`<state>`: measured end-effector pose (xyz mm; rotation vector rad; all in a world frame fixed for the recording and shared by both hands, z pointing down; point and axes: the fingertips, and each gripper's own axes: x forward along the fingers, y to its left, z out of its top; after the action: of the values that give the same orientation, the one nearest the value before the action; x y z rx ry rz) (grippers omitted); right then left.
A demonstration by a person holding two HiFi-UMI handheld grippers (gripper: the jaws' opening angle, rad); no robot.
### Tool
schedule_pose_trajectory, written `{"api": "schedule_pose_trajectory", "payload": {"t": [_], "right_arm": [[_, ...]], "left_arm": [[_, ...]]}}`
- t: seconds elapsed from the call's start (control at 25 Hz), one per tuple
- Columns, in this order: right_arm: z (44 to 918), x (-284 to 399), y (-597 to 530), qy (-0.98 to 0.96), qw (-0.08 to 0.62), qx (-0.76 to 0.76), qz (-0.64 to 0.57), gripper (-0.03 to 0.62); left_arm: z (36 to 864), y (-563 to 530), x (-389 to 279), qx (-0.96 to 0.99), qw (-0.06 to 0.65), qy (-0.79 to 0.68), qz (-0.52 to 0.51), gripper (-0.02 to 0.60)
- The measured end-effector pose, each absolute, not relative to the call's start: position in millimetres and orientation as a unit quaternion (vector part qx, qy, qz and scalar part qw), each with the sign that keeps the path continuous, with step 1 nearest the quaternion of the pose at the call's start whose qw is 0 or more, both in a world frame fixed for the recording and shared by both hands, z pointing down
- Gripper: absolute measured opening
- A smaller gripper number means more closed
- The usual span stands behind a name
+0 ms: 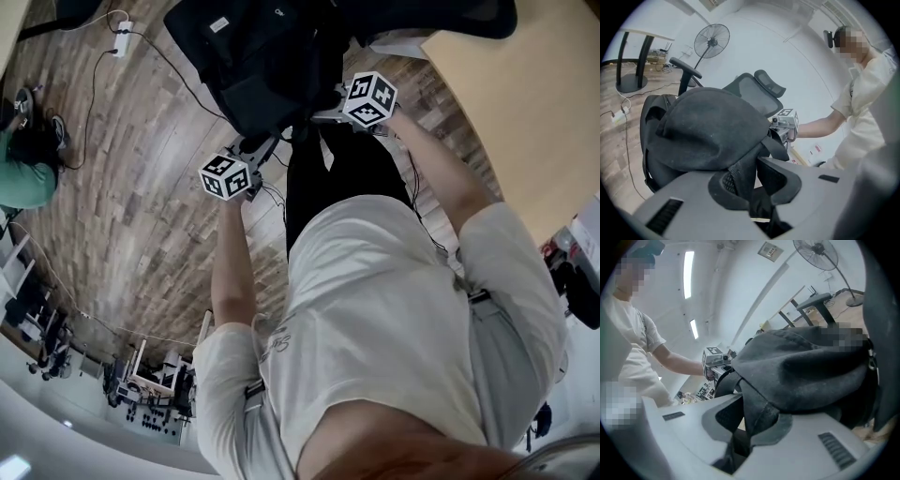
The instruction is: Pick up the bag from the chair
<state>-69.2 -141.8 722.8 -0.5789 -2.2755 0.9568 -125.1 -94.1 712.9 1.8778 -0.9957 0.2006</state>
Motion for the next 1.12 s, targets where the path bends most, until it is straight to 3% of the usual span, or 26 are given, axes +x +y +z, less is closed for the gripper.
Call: {"api": "schedule_pose_trajectory", "payload": {"t": [0.16,0.44,0.8,1.12], "right_arm": [[714,-85,-148,-0.866,0.293,-0.231,0.333,0.035],[681,-133,-191,-0.881,0.216,-0.147,0.395,0.049],[635,-142,-203,-0.878,0.232,-0.146,0.392,0.034],[570,-170,-254,-0.923,0.206,-0.113,0.305,0.025]], "left_arm": [[705,-106,-137,0.767,0.469,-0.431,0.078,0.06],[678,-141,-166,0.783,0.442,-0.437,0.036,0.057],[609,-150,-178,0.845,0.392,-0.363,-0.001,0.044],[550,-214,-222,0.88,0.312,-0.356,-0.032,0.044]]}}
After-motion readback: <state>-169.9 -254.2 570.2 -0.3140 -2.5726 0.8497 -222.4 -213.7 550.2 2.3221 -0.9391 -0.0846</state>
